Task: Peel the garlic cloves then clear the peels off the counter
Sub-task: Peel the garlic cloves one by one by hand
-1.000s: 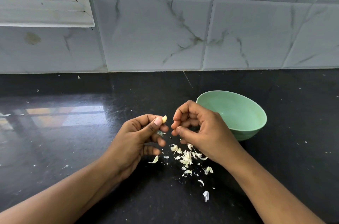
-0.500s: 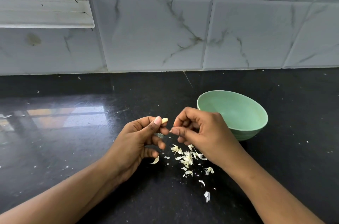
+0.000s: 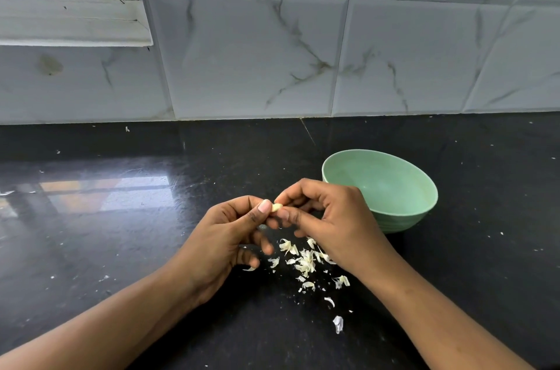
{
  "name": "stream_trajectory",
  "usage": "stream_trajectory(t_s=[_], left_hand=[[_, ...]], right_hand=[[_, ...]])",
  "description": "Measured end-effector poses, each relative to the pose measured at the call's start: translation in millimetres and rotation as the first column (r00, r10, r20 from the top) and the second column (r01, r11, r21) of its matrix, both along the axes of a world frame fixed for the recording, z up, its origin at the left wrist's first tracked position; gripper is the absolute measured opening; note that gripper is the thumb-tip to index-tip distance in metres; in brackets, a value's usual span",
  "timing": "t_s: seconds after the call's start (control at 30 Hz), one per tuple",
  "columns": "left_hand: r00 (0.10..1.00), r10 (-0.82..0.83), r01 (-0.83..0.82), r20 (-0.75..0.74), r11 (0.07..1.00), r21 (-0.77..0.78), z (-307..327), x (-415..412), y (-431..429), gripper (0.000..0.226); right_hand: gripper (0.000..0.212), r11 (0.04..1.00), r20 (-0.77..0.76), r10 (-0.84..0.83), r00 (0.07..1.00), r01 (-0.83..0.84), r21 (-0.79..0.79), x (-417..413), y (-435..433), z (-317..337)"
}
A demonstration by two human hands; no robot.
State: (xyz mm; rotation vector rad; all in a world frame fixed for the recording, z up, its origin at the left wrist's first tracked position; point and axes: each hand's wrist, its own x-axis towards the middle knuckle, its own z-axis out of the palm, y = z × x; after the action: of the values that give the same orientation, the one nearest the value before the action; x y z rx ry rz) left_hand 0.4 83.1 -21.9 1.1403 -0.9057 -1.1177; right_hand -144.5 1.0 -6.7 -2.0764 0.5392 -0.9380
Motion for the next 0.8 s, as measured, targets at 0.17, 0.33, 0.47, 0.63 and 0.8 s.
stream_trajectory(t_s=[0.17, 0.33, 0.47, 0.63, 0.8], left_hand=[[0.934, 0.138, -0.111, 0.330, 0.989, -0.100, 5.4, 3.0, 3.1, 0.022], [0.775, 0.285, -0.164, 0.564, 0.953, -0.255, 6.7, 6.5, 5.8, 0.019], [0.750, 0.295, -0.166, 0.592, 0.950, -0.263, 3.9, 10.2, 4.3, 0.017], [0.879, 0.170, -0.109, 0.446, 0.981, -0.158, 7.8, 9.0, 3.8, 0.019], [0.989, -0.042, 0.038, 0.141, 0.999, 0.032, 11.9, 4.7, 4.7, 0.010]], right_hand=[[0.002, 0.999, 0.003, -0.049, 0.999, 0.049, 0.017, -2.1, -3.3, -0.5], [0.002, 0.999, -0.014, -0.053, 0.998, 0.053, -0.009, -2.3, -2.4, -0.5], [0.002, 1.000, -0.024, -0.024, 0.999, 0.023, -0.020, -2.8, -2.3, 0.0], [0.001, 1.000, -0.013, -0.004, 1.000, 0.004, 0.002, -2.1, -2.0, 0.1], [0.008, 0.995, 0.019, 0.048, 0.999, -0.049, 0.087, -2.1, -1.6, 2.2]])
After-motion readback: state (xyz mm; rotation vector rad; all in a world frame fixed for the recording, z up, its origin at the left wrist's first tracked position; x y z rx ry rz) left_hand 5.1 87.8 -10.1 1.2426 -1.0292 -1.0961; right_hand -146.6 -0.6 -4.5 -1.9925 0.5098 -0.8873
